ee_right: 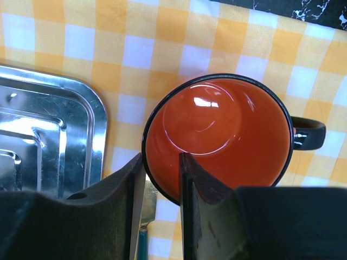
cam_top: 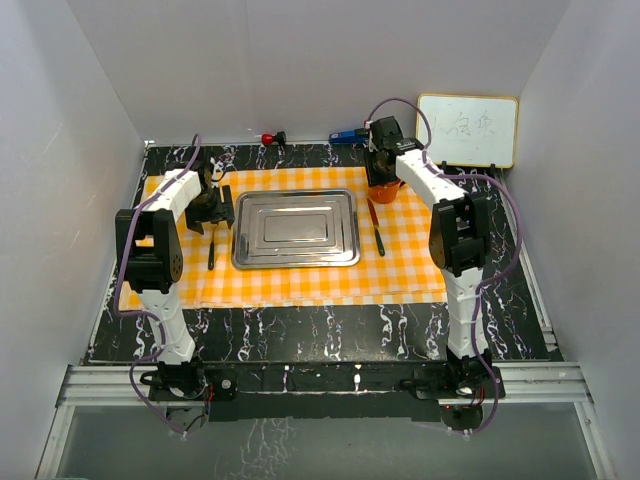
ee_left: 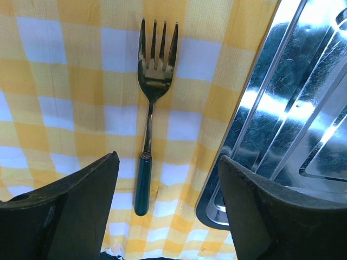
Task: Set the dinner table for one person
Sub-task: Adjust the cup on the napkin.
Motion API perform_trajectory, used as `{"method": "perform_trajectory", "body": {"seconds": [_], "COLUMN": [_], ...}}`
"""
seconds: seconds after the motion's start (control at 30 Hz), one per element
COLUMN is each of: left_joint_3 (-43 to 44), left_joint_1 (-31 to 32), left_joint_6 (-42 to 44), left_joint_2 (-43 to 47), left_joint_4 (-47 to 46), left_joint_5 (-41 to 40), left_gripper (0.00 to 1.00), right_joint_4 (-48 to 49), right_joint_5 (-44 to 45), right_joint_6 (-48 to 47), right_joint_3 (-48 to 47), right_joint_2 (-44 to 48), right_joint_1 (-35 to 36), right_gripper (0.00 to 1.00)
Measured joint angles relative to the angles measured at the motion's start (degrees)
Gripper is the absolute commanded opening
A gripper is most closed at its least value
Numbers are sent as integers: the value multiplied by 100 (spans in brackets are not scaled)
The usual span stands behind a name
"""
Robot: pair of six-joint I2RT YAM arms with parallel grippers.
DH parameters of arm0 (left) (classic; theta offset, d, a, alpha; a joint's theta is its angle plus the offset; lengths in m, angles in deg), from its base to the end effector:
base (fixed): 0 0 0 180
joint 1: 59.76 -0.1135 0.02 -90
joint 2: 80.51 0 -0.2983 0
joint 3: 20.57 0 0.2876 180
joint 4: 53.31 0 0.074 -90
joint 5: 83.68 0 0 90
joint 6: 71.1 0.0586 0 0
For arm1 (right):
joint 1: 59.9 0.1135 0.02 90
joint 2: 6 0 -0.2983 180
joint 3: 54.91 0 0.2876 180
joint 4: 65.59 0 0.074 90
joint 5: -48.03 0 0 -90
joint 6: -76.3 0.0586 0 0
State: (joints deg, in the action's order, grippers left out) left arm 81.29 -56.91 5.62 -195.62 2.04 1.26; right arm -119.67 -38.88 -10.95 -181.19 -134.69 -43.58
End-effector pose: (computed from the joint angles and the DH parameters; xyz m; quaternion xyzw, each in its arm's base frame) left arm 0.4745 -0.0184 0.1944 -0.0974 0.9768 0.0169 0.1897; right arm 0.5450 0.1563 0.2238 -0.1054 0.9514 0.0223 0.2885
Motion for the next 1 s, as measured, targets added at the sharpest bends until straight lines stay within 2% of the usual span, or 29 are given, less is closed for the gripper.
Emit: {"method": "perform_trajectory", "body": {"seconds": [0.07,0.13,0.17,1.0], "left_joint_3": [0,0,0,-105], "left_joint_1": [0,0,0,0], "left_joint_6": [0,0,-2,-24], "left_joint_2": [0,0,0,0], "left_joint_4": [0,0,2,0], "left_joint_5": [-2,-4,-7,-22], "left_gripper": [73,73,73,73], "right_joint_4": [31,59,76,-192], "right_joint_5": [-11,0,2,920], "right_joint_6": [-13,-15,-24,26], "right_joint_3": [-2,-22,-35,-232], "right_joint_2": [-26,-39,-50,-151], "right_joint_1": [-9,-11,-11,-223], "right_gripper": [18,3,0,0]}}
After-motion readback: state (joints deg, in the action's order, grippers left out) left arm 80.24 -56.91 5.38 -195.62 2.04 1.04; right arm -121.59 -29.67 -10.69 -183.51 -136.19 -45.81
